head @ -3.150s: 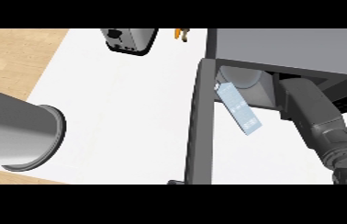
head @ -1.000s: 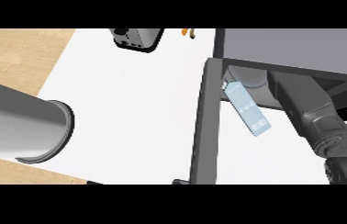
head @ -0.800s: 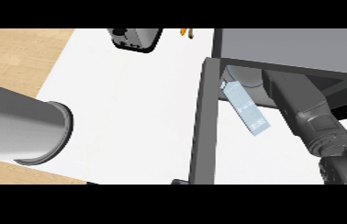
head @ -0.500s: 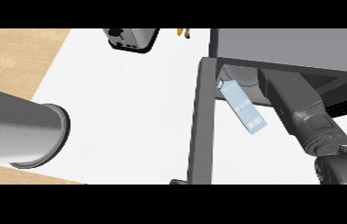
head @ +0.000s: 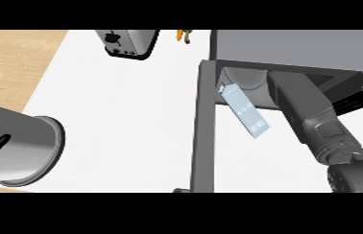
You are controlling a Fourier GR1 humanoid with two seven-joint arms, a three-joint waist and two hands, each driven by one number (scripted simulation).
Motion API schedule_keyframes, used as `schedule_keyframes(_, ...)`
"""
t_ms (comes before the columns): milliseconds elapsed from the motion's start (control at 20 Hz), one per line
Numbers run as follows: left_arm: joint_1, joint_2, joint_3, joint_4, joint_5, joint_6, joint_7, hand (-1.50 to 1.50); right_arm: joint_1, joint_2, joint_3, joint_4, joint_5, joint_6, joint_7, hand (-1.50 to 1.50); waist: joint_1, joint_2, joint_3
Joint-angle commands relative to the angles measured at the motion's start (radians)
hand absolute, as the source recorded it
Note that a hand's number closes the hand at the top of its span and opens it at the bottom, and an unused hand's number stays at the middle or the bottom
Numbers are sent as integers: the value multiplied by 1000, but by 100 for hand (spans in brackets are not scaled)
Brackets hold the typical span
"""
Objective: Pick up the milk, place it into the microwave and close the microwave
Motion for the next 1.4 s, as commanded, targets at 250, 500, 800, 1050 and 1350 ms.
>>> schedule_keyframes(250,45,-79,-112,33,-42,-128,-15,-150,69,-17,-41,-41,-53,323,-76,-150,-56,-41,-16)
schedule_keyframes(500,64,-97,-208,57,-106,-216,2,-150,142,37,-78,-63,-104,451,-142,-150,-84,-53,-17)
schedule_keyframes(800,28,-122,-250,83,-272,-237,-82,-150,261,165,-76,-95,-130,511,-212,-150,-113,-67,-19)
schedule_keyframes(1050,-19,-123,-257,134,-393,-219,-163,-150,405,183,-38,-175,-129,568,-231,-150,-136,-76,-20)
schedule_keyframes(1350,-56,-123,-374,187,-501,-115,-227,150,579,202,28,-228,-94,521,-275,-150,-179,-88,-23)
